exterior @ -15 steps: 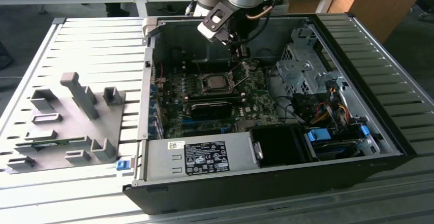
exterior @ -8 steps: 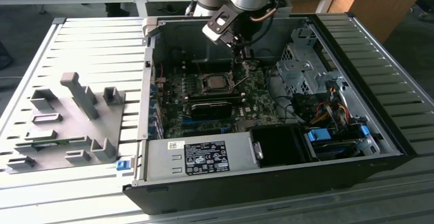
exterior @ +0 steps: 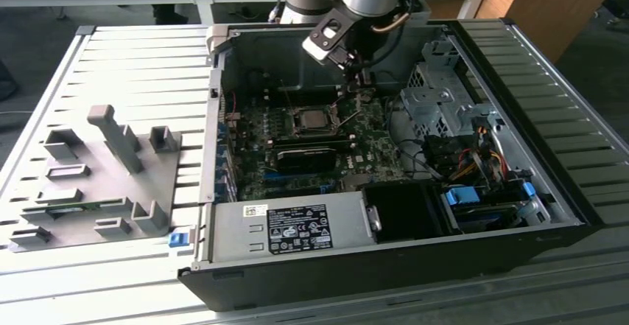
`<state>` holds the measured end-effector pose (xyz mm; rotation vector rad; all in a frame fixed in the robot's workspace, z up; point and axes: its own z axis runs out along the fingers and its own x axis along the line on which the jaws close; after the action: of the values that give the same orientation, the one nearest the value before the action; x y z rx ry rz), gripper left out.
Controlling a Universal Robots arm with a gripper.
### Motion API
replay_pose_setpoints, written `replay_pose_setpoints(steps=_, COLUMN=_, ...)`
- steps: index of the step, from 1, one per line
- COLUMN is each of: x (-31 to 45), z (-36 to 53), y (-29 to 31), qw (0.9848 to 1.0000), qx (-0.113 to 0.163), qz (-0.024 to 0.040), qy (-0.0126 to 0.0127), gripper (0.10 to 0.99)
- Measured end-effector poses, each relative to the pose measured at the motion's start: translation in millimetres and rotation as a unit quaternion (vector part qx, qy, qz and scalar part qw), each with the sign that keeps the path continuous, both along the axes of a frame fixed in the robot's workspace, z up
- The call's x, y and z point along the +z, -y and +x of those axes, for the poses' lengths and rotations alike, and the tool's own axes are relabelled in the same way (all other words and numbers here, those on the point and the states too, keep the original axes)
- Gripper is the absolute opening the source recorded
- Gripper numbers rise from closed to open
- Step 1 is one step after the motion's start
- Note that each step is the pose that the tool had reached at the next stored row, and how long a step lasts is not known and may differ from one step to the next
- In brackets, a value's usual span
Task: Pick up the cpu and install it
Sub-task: 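Close the cpu cover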
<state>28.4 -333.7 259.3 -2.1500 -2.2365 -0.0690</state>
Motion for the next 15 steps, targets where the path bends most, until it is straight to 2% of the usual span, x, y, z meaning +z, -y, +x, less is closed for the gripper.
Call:
replay_pose_setpoints(steps=8, x=-2.9, z=5.6, y=-4.2, qw=1.0000, qx=-0.004, qz=0.0000, qy=0.0000, gripper=0.106)
replay_pose_setpoints(steps=15, x=-3.2, z=14.7, y=-5.1, qw=1.0000, qx=-0.005, qz=-0.0003, qy=0.0000, gripper=0.106)
